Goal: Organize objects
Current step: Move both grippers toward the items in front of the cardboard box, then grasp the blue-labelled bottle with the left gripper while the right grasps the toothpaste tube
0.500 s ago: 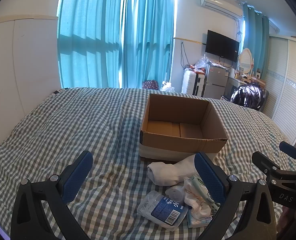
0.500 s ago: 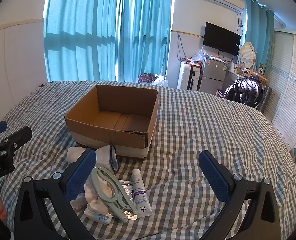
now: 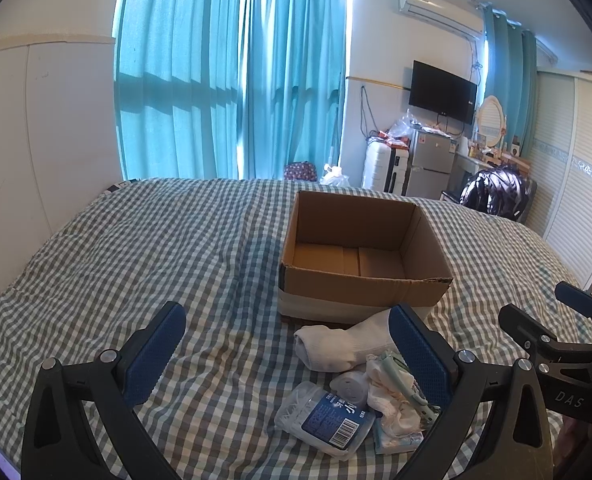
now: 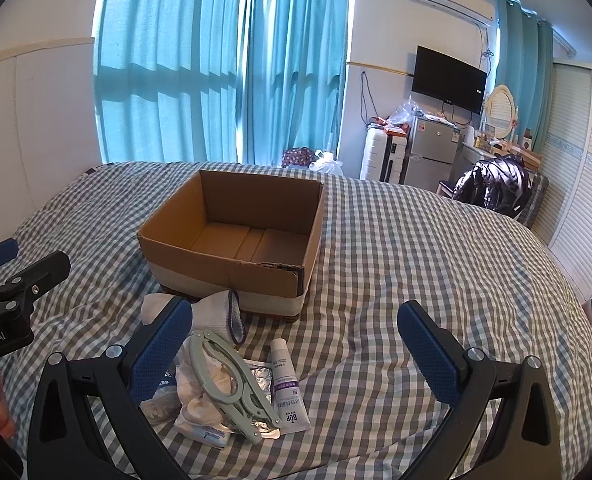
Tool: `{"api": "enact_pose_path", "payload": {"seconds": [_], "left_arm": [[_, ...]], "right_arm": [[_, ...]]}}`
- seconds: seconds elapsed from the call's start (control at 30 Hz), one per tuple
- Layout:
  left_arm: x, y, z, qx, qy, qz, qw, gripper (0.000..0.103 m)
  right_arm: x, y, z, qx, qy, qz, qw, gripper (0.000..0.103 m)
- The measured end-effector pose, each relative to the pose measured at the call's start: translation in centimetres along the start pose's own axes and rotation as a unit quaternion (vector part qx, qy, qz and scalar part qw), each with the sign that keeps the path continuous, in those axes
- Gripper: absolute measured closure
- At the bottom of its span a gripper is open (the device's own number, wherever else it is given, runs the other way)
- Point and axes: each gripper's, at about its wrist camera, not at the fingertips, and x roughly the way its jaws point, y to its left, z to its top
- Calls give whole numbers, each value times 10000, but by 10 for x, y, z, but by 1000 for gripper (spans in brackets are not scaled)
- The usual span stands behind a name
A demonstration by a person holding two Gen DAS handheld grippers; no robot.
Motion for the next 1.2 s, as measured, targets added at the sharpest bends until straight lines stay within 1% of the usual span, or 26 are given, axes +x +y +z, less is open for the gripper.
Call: {"api": "enact_pose_path", "payload": {"seconds": [0.13,0.4,0.63,0.73,0.87,0.93,1.07,1.13,1.2], "left_arm": [[-3,-2,1,33,-18,29,10000,0],[1,-2,-3,119,130,202,9996,0],[10,-1,-9,87,325,149,9993,0],[16,0,-17,100,478,166,9987,0],[28,-1,-40,167,829,160,9963,0],[33,-3,-50,184,976,84,9950,0],[46,-9,-71,152,1363,-206,9903,0],[50,-14,-76,222,1461,-295,9886,0],[55,-20,-82,392,1542,-316,9868,0]], "right_arm": [[-2,2,1,-31,-17,44,10000,0],[-1,4,-1,-52,37,138,9999,0],[7,4,-5,-65,208,146,9997,0],[14,1,-8,-46,332,134,9993,0],[21,-1,-15,-40,502,113,9987,0],[25,-2,-20,-43,577,126,9982,0],[34,2,-29,-110,740,150,9971,0],[39,3,-33,-146,835,147,9963,0],[43,4,-37,-173,920,150,9955,0]]}}
